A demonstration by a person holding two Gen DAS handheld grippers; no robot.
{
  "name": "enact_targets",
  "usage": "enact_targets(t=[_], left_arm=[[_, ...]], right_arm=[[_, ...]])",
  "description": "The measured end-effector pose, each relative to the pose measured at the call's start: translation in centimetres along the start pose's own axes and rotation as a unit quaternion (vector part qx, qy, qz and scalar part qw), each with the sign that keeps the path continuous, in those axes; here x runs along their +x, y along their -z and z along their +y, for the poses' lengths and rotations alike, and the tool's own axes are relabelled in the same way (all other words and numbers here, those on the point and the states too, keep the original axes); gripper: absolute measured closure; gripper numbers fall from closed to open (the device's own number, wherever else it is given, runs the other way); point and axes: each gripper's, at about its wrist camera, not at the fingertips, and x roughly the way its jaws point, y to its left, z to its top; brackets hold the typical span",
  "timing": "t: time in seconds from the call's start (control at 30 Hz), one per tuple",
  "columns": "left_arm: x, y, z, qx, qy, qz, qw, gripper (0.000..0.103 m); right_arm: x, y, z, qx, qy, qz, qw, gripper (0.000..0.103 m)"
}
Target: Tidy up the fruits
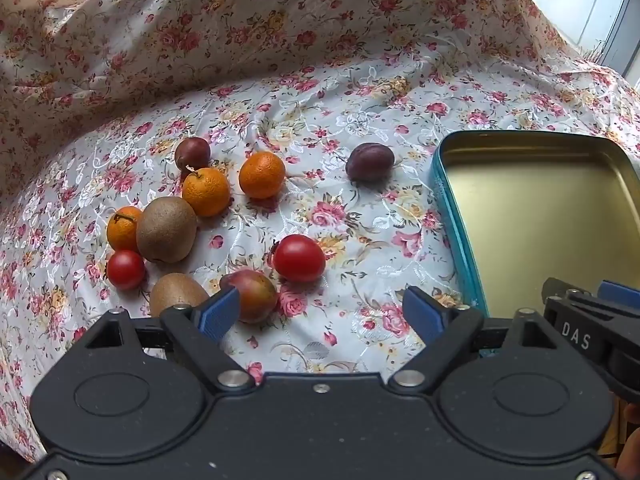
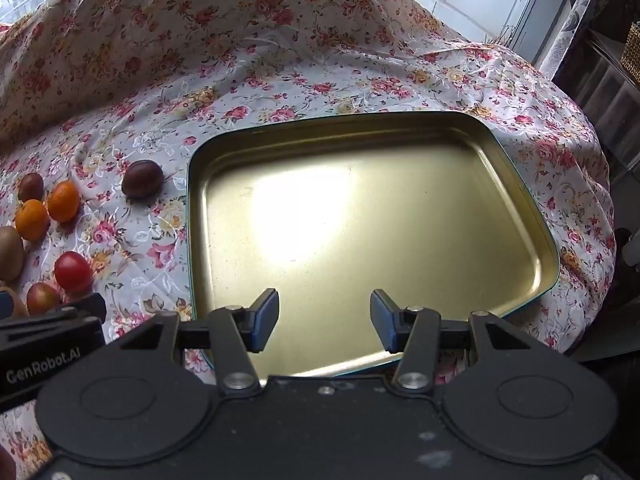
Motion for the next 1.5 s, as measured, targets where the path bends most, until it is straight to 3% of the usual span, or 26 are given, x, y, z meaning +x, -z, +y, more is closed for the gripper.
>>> enact_targets(t=[1.5], left_arm=[[0.44,0.02,0.13,-0.015,-0.001,0.019,0.9997,0.017]], right_arm=[[-0.06,0.00,-0.05,0.002,-0.002,-0.003,1.000,0.052]])
